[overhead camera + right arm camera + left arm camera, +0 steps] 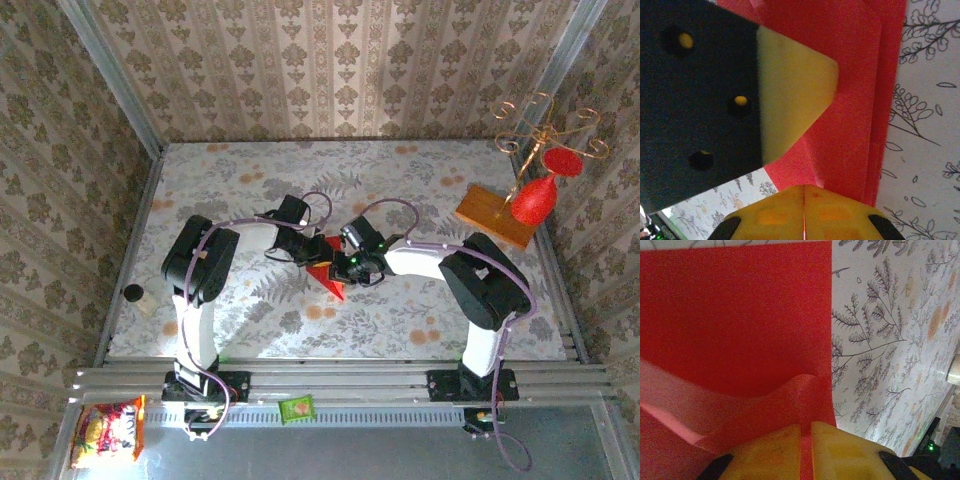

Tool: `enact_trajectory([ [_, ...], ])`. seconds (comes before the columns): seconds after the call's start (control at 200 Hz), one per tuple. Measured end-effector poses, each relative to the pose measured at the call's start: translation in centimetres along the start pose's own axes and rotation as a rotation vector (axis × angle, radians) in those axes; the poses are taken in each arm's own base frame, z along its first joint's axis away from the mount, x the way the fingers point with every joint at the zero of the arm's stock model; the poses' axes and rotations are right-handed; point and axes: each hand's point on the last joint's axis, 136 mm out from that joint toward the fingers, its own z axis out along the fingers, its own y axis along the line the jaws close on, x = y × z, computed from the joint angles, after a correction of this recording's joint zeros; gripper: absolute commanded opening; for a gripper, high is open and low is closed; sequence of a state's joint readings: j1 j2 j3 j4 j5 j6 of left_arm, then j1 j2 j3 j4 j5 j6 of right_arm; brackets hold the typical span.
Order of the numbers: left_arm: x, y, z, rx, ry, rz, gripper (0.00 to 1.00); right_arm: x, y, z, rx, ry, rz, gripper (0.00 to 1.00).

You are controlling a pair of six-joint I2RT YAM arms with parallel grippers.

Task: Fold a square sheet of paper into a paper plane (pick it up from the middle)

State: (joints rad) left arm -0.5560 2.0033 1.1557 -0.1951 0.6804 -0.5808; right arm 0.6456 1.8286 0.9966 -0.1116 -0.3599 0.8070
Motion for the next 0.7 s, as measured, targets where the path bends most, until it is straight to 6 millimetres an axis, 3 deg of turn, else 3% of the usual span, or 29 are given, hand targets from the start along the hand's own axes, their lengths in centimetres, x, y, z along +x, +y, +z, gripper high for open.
enact_trajectory([
  [0.7,-0.01,0.21,0.02,-0.010,-0.002,-0.003,0.12,-0.49,-0.44,0.85,0.020,-0.003,-0.006,0.07],
])
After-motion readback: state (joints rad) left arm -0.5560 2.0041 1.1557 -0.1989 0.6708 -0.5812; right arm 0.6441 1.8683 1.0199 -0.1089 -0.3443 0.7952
